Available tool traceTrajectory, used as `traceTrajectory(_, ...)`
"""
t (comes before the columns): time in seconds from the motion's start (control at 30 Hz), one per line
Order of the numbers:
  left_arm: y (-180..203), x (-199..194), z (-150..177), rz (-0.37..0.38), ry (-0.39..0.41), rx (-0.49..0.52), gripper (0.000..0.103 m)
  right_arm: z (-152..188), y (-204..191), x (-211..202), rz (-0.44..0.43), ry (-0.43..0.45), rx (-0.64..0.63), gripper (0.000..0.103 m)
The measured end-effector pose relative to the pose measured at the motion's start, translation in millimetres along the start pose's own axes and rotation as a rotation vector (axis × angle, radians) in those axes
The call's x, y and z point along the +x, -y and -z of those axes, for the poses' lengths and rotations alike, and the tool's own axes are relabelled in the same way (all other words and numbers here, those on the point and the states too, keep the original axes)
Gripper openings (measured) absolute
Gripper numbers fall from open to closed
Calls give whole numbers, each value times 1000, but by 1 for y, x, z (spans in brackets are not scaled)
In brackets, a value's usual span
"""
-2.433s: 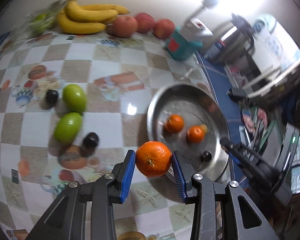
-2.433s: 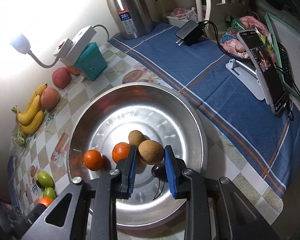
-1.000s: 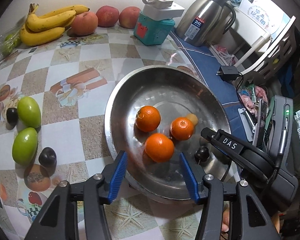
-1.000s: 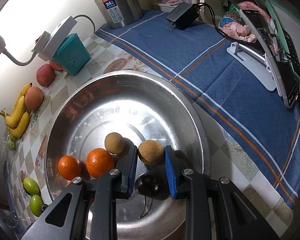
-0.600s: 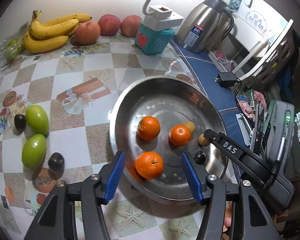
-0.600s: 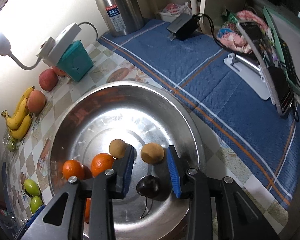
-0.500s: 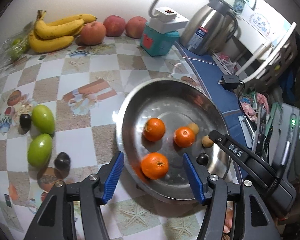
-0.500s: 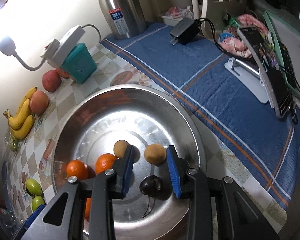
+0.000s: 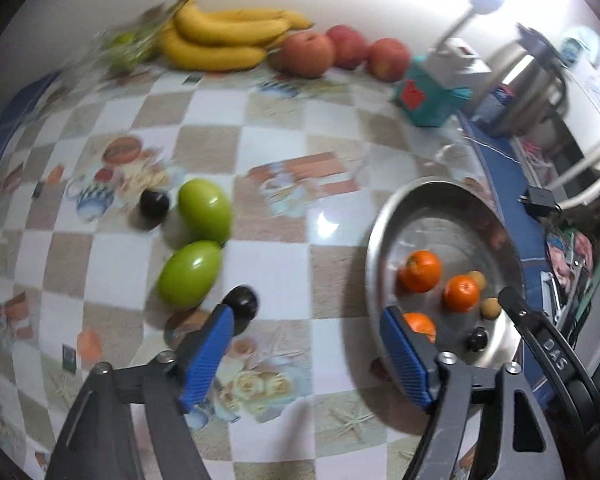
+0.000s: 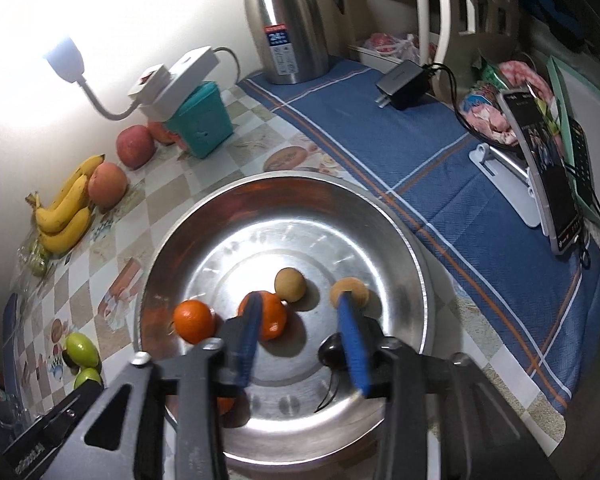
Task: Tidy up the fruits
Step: 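Move both tools back from the tray to the fruit cluster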
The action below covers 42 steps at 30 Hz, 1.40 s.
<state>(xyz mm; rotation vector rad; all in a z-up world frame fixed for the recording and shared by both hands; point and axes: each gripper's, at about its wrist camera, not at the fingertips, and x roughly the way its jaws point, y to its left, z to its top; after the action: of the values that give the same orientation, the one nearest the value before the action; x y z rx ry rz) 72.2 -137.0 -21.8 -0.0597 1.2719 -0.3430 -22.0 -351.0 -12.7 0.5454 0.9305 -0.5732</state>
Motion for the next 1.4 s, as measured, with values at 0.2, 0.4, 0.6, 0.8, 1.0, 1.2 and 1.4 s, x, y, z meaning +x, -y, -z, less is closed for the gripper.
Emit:
traceTrajectory(0.2, -20, -5, -1, -5, 7, -71, 98, 5, -12, 1, -13, -7, -46, 68)
traceTrajectory(0.4, -28, -3, -2, -33, -1, -102, 103, 7, -20, 3, -10, -8, -88, 87)
traceTrajectory(0.6, -39, -3, -3, -31, -2, -140, 103, 10, -25, 5, -8, -18, -115, 88)
traceTrajectory(0.8, -46, -3, -4, -48, -2, -160, 103, 13, -28, 6, -19, -16, -130, 96)
traceTrajectory(1.0, -60, -5, -6, -40, 2, -203, 103, 15, -32, 7, -12, -21, -141, 96)
traceTrajectory(1.2, -79, -10, -11, -38, 19, -236, 103, 20, -43, 3, -43, 1, -170, 96)
traceTrajectory(1.4, -104, -15, -17, -68, 37, -266, 103, 23, -53, 1, -86, -1, -168, 96)
